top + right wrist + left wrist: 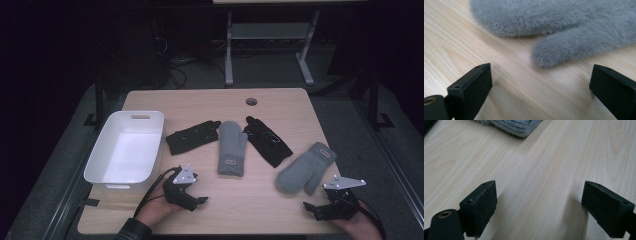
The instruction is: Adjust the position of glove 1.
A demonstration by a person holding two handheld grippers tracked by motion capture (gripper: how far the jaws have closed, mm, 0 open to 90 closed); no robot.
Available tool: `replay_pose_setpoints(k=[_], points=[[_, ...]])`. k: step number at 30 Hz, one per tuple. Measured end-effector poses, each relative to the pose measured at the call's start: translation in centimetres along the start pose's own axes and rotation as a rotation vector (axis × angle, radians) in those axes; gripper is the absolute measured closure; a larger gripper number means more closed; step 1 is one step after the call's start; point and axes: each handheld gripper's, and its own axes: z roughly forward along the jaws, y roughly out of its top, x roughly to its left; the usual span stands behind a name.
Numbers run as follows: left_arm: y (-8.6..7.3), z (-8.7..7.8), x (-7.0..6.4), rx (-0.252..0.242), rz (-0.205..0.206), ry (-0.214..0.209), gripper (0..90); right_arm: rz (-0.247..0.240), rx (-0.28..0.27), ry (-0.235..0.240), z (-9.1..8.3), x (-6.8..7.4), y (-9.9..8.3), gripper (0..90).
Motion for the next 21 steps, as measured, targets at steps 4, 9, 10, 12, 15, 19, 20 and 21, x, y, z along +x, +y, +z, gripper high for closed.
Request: replay_pose_setpoints(k=[4,9,10,12,15,19,20,21], points=[[0.0,0.0,0.0,0.001,0.001,0.000,12.1,0.000,0.002,0.000,0.0,0.0,0.0,6.2],[0.0,0.0,0.0,0.002,0.001,-0.002,12.1,0.005,-0.014,-0.003,-0.8,-0.3,0.4,14.6],[0.1,0.1,0.0,0.000,-0.004,-0.003,12.1,0.008,-0.020,-0.002,-1.0,-0.3,0.7,16.7],[0.1,0.1,0.1,0.000,-0.003,-0.003,12.1,-0.004,-0.031,-0.011,-1.3,-0.3,1.2,22.6],[0.1,0.1,0.1,0.000,-0.003,-0.002,12.1,-0.001,-0.057,-0.016,-1.7,-0.5,2.1,34.8],[0.1,0.1,0.1,0.001,-0.003,-0.003,12.1,0.003,-0.090,-0.006,-2.0,-0.7,3.3,57.2],[0.1,0.1,0.1,0.000,-0.003,-0.003,12.1,-0.001,-0.095,-0.002,-2.0,-0.7,3.5,62.0],[0.1,0.1,0.1,0.001,-0.003,-0.003,12.1,0.006,-0.093,0.002,-1.9,-0.7,3.7,66.2]])
